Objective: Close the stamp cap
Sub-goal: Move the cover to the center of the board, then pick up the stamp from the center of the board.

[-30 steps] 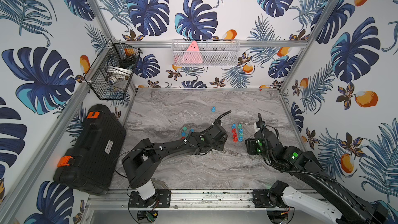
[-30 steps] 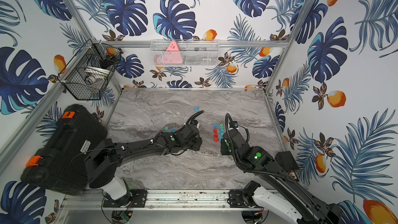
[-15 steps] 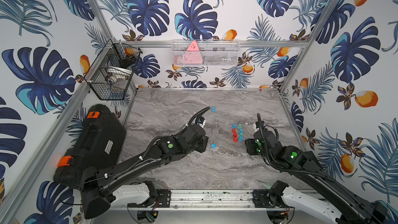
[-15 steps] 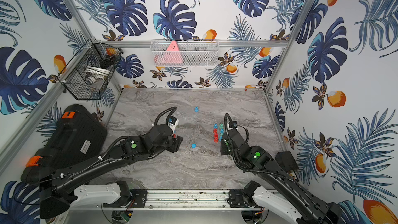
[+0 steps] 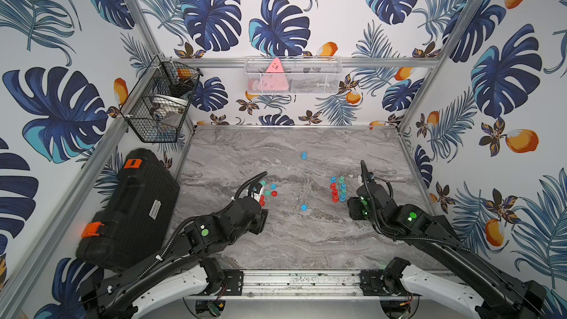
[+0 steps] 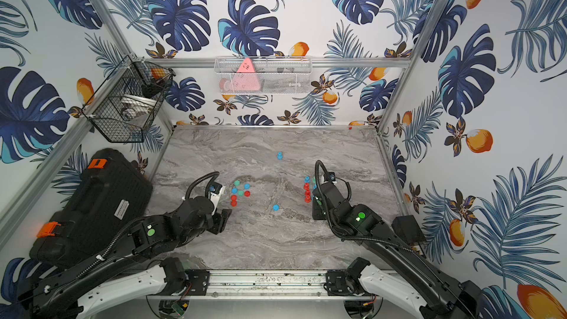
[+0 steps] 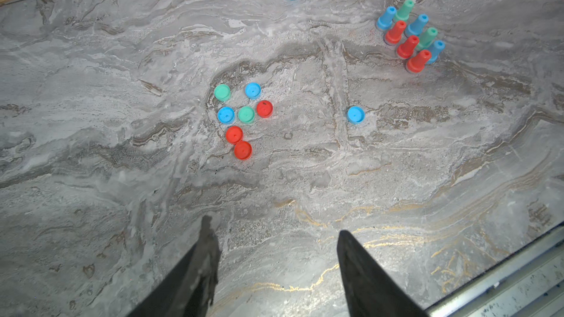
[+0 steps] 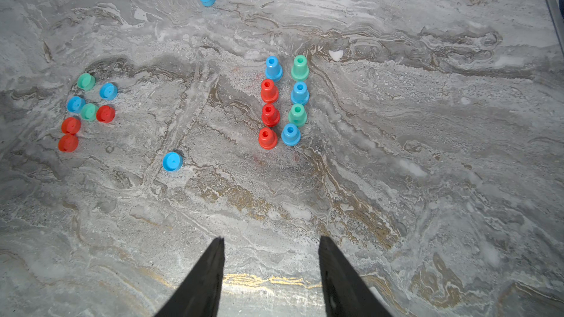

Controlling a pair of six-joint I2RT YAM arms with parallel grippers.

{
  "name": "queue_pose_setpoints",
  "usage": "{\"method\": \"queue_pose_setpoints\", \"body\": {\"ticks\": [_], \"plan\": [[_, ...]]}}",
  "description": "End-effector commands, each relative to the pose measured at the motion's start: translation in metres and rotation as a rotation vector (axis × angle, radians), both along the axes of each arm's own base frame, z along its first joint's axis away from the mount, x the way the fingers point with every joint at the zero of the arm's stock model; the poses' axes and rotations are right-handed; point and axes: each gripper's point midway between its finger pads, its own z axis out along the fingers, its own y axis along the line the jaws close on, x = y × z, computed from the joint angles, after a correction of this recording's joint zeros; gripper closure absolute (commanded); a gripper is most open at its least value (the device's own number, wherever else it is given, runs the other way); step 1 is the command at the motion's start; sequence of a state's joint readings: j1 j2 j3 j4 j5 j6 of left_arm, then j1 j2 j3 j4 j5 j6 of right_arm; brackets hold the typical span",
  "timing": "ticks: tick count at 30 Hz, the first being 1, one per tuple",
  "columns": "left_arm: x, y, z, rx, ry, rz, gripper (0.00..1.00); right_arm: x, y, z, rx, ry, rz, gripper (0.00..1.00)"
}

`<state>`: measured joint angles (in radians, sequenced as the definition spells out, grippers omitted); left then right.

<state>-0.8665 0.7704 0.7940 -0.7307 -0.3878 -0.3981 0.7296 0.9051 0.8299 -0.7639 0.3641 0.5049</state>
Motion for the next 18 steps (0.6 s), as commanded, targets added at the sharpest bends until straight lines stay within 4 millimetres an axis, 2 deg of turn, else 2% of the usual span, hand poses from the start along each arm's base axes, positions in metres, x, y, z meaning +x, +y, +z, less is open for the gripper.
{"method": "queue_pose_setpoints", "body": {"ticks": [1, 7, 18], "plan": [[-0.003, 0.005, 0.001, -0.013, -0.003, 0.011, 0.34, 0.0, 0.001, -0.011, 0.003, 0.034, -0.015, 0.47], [-0.006, 0.005, 0.005, -0.034, -0.008, 0.003, 0.34, 0.006, 0.007, -0.043, -0.037, 0.114, -0.008, 0.5], [-0.009, 0.012, 0.016, -0.077, -0.046, 0.018, 0.34, 0.029, 0.036, -0.054, -0.04, 0.179, 0.032, 0.51]]}}
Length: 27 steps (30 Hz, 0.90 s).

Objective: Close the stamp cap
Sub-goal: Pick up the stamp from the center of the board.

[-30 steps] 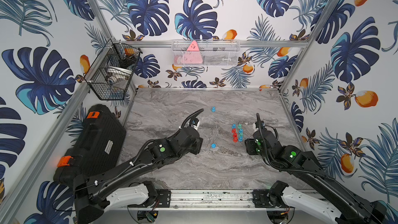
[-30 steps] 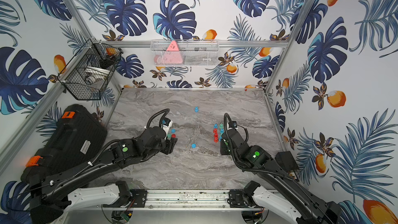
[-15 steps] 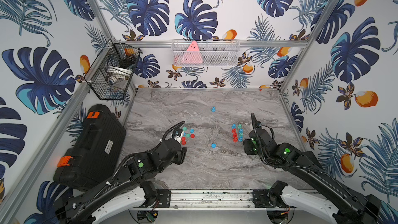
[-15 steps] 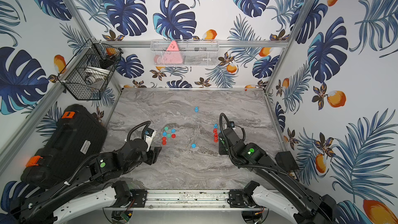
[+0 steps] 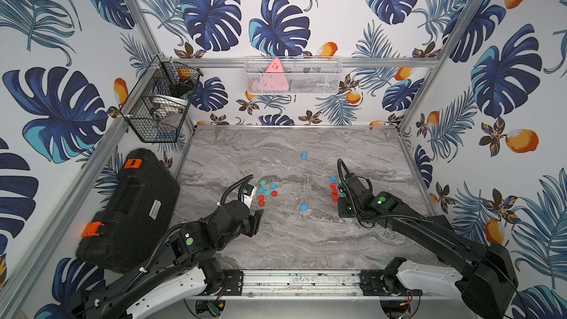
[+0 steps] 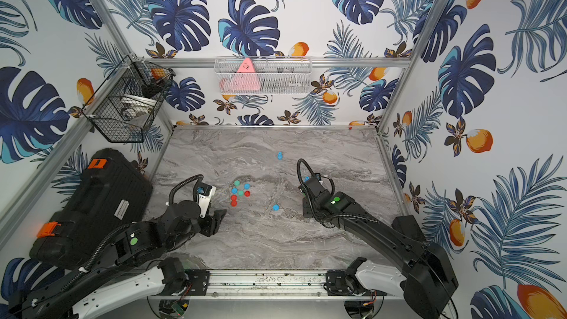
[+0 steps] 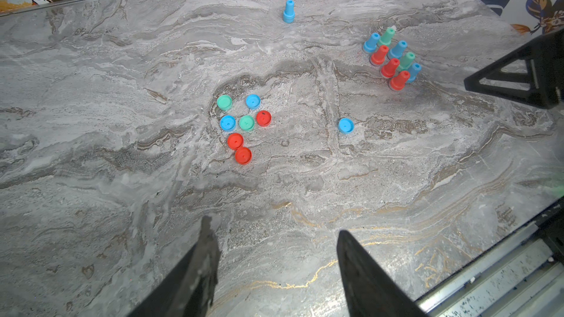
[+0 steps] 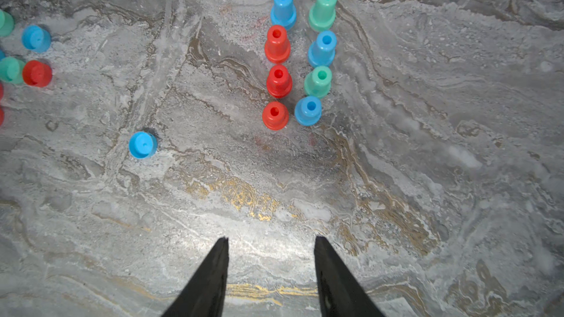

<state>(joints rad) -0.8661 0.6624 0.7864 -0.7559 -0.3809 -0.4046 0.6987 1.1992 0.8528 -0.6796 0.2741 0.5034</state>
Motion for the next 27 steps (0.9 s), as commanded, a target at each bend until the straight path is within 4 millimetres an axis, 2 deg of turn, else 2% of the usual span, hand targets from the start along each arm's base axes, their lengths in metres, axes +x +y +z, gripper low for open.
{"method": "queue_pose_setpoints", "body": {"ticks": [1, 13, 19, 21, 27], "plan": [[0.001, 0.001, 0.001, -0.015, -0.002, 0.016, 0.34, 0.011, 0.011, 0.002, 0.023, -0.009, 0.009, 0.51], [0.0, 0.002, 0.002, -0.017, -0.005, 0.02, 0.34, 0.051, -0.015, -0.019, 0.101, 0.105, -0.11, 0.53], [0.0, 0.003, 0.003, -0.018, -0.007, 0.023, 0.34, 0.059, -0.012, -0.032, 0.082, 0.146, -0.117, 0.55], [0.0, 0.003, 0.002, -0.017, -0.006, 0.023, 0.34, 0.064, -0.021, -0.037, 0.072, 0.156, -0.157, 0.57], [0.0, 0.003, 0.003, -0.018, -0.007, 0.022, 0.34, 0.068, -0.027, -0.048, 0.045, 0.174, -0.189, 0.6]]}}
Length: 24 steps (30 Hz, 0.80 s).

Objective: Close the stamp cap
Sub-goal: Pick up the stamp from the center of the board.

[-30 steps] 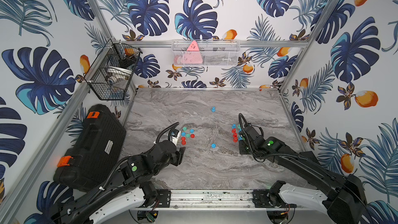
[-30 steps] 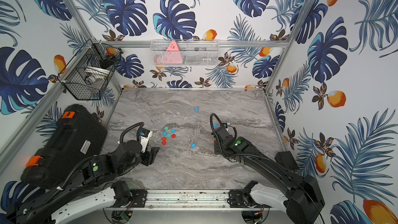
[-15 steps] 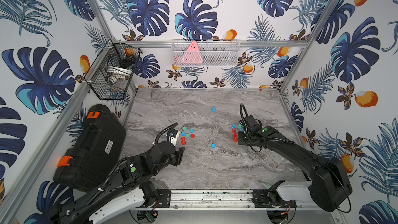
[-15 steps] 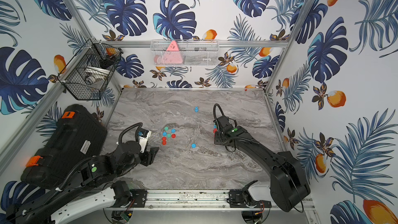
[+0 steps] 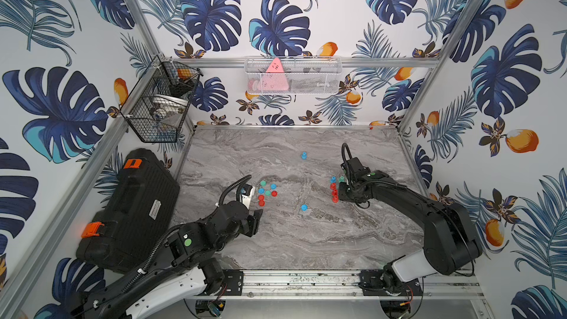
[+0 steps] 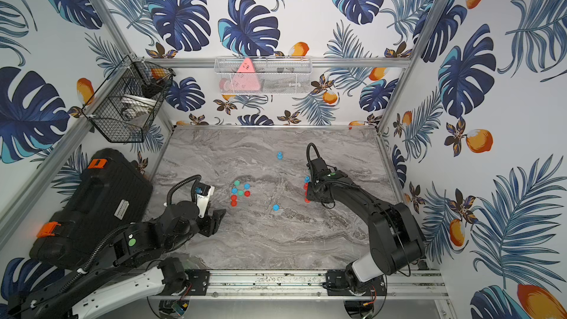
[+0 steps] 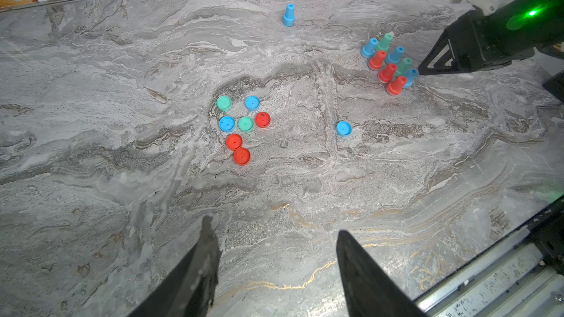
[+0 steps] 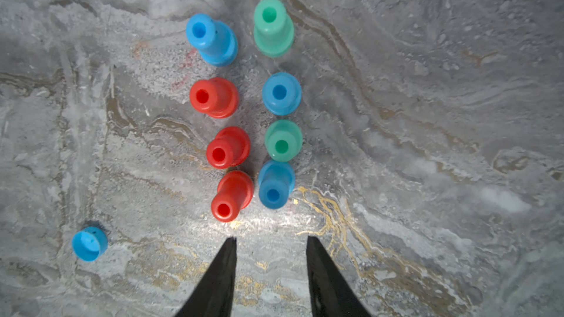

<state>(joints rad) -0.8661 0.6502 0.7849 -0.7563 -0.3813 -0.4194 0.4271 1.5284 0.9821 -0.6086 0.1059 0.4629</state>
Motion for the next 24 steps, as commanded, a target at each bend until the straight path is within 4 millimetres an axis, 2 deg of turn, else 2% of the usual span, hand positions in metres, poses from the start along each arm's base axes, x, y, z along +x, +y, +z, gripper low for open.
{"method": "queue_pose_setpoints", "body": {"ticks": [1, 24], "plan": [[0.001, 0.002, 0.001, -0.001, -0.006, 0.013, 0.34, 0.007, -0.001, 0.0, -0.003, -0.012, -0.021, 0.6], [0.001, 0.003, 0.001, 0.002, -0.007, 0.018, 0.34, 0.02, -0.001, -0.021, -0.028, 0.023, -0.034, 0.68]]}}
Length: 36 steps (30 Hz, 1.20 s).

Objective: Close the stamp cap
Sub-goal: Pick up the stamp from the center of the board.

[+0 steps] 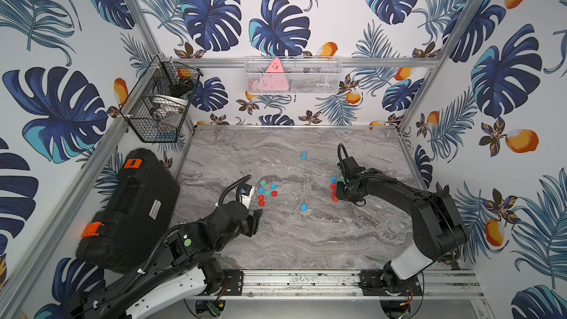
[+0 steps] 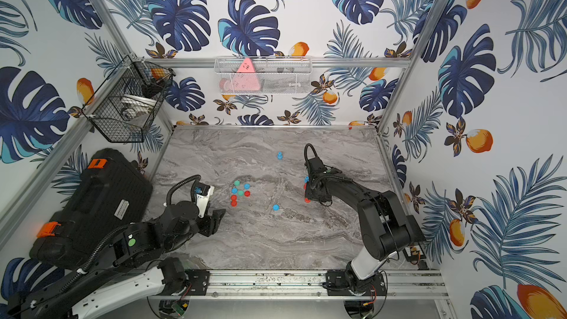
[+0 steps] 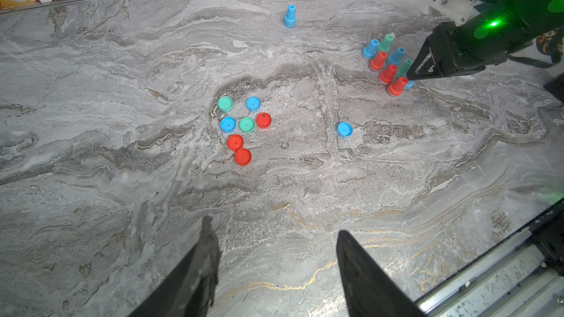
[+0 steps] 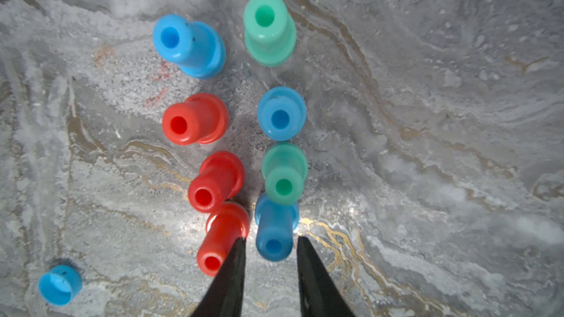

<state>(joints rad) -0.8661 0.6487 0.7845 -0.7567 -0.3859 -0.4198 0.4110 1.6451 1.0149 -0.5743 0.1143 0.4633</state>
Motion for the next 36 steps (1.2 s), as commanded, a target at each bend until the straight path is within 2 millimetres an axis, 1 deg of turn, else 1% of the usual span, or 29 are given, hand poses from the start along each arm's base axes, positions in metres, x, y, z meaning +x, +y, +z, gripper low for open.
{"method": "queue_pose_setpoints", "body": {"ticks": [1, 12, 17, 20, 23, 26, 32, 36], "plan": [[0.001, 0.002, 0.001, 0.001, -0.004, 0.013, 0.34, 0.006, 0.0, 0.002, -0.004, -0.017, -0.015, 0.68], [0.001, 0.001, 0.0, 0.002, -0.003, 0.012, 0.34, 0.009, 0.001, -0.004, -0.013, -0.005, -0.013, 0.71], [0.001, 0.002, 0.002, -0.004, -0.007, 0.012, 0.34, 0.007, -0.001, -0.003, -0.015, -0.003, -0.018, 0.75], [0.001, 0.002, 0.002, -0.005, -0.009, 0.013, 0.34, 0.005, -0.002, 0.0, -0.015, -0.006, -0.019, 0.79], [0.001, 0.002, 0.002, -0.003, -0.007, 0.013, 0.35, 0.003, -0.005, 0.007, -0.018, -0.021, -0.022, 0.84], [0.001, 0.003, 0.003, -0.004, -0.01, 0.017, 0.35, 0.002, -0.005, 0.017, -0.012, -0.036, -0.018, 0.86], [0.001, 0.004, 0.002, 0.0, -0.009, 0.024, 0.35, -0.004, -0.006, 0.045, 0.007, -0.075, -0.005, 0.87], [0.001, 0.004, 0.002, 0.0, -0.009, 0.023, 0.35, -0.01, -0.005, 0.06, 0.024, -0.095, 0.002, 0.87]]}}
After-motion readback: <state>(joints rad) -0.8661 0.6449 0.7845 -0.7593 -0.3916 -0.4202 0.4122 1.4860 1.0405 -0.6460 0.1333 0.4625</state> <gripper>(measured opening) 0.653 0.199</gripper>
